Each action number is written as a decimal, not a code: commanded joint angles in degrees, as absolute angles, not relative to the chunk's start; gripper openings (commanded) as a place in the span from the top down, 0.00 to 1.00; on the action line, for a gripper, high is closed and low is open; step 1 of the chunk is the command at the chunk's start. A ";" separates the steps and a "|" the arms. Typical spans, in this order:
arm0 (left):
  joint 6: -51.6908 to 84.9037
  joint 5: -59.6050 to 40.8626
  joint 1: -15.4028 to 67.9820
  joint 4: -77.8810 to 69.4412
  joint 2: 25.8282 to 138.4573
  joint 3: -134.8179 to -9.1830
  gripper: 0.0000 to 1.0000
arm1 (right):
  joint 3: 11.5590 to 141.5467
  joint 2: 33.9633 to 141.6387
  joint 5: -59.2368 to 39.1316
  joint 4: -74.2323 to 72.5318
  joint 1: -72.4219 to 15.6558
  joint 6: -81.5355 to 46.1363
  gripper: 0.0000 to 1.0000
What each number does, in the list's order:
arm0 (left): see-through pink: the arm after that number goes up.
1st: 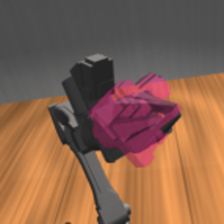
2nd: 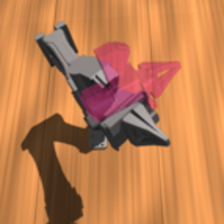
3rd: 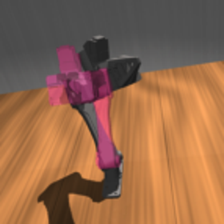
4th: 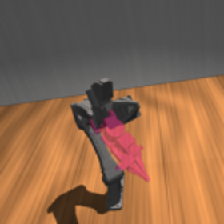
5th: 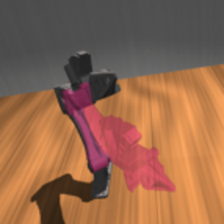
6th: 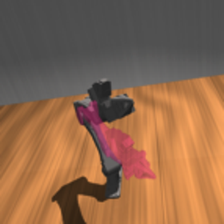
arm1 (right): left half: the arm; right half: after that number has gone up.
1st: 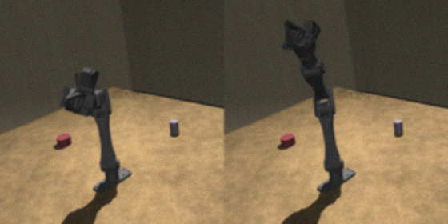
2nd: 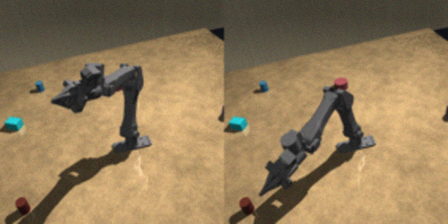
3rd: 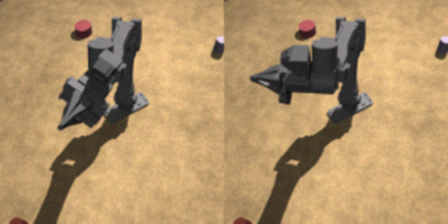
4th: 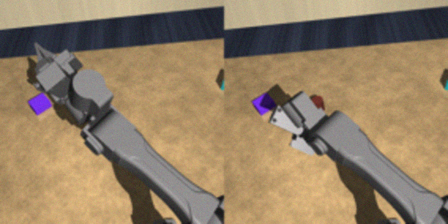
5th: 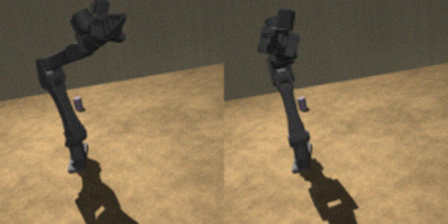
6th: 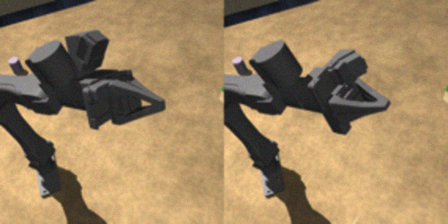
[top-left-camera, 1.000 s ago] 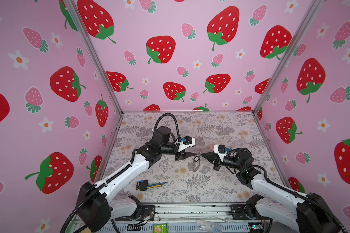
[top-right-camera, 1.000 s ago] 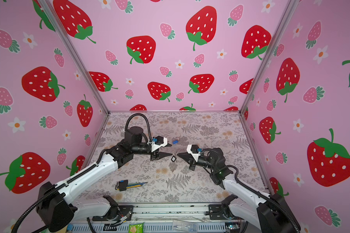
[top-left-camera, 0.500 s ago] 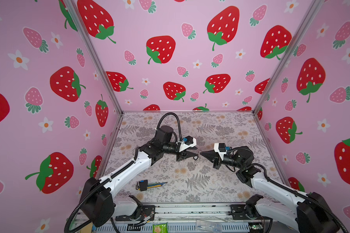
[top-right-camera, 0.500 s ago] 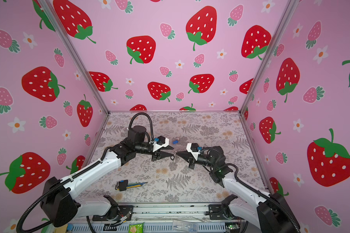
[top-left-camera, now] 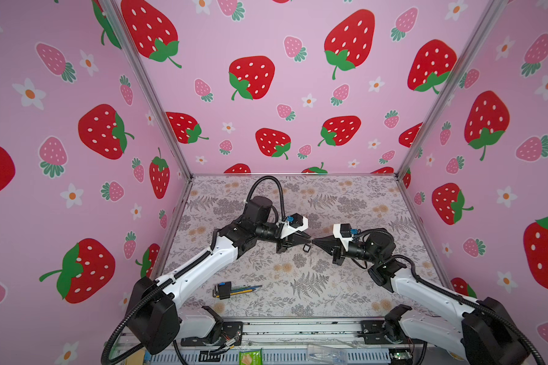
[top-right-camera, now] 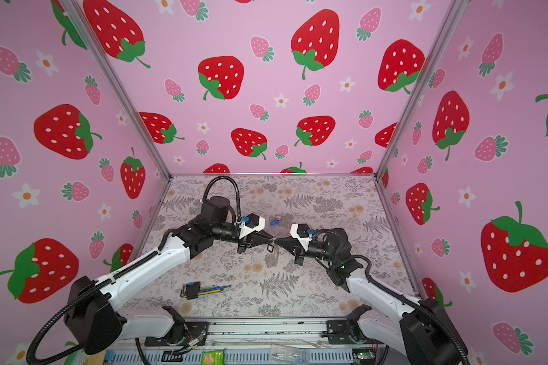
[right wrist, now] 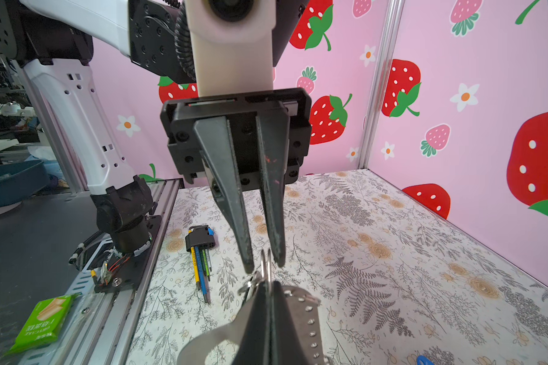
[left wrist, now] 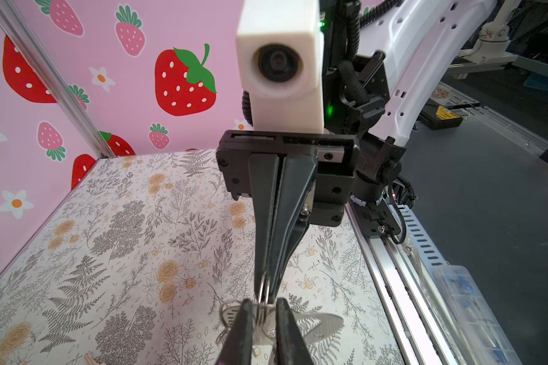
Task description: Put the keys on the keyring
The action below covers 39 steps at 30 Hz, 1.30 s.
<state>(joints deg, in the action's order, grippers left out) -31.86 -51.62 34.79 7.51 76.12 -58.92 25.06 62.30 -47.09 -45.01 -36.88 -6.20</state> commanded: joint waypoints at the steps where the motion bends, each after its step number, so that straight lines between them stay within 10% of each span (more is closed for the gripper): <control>1: -33.57 -53.68 35.06 8.46 76.86 -61.56 0.86 | 27.02 62.16 -48.29 -47.94 -37.33 -6.77 1.00; 8: -34.98 -53.77 35.24 10.23 77.17 -62.38 1.00 | 27.16 62.40 -48.03 -47.57 -37.51 -6.72 0.99; 14: -37.98 -50.28 35.62 17.32 77.14 -65.51 1.00 | 28.55 59.40 -41.29 -34.63 -37.46 0.59 0.77; 39: -32.68 -22.15 45.57 51.31 87.20 -91.46 1.00 | 36.57 52.57 -30.64 -10.23 -42.51 22.49 0.82</control>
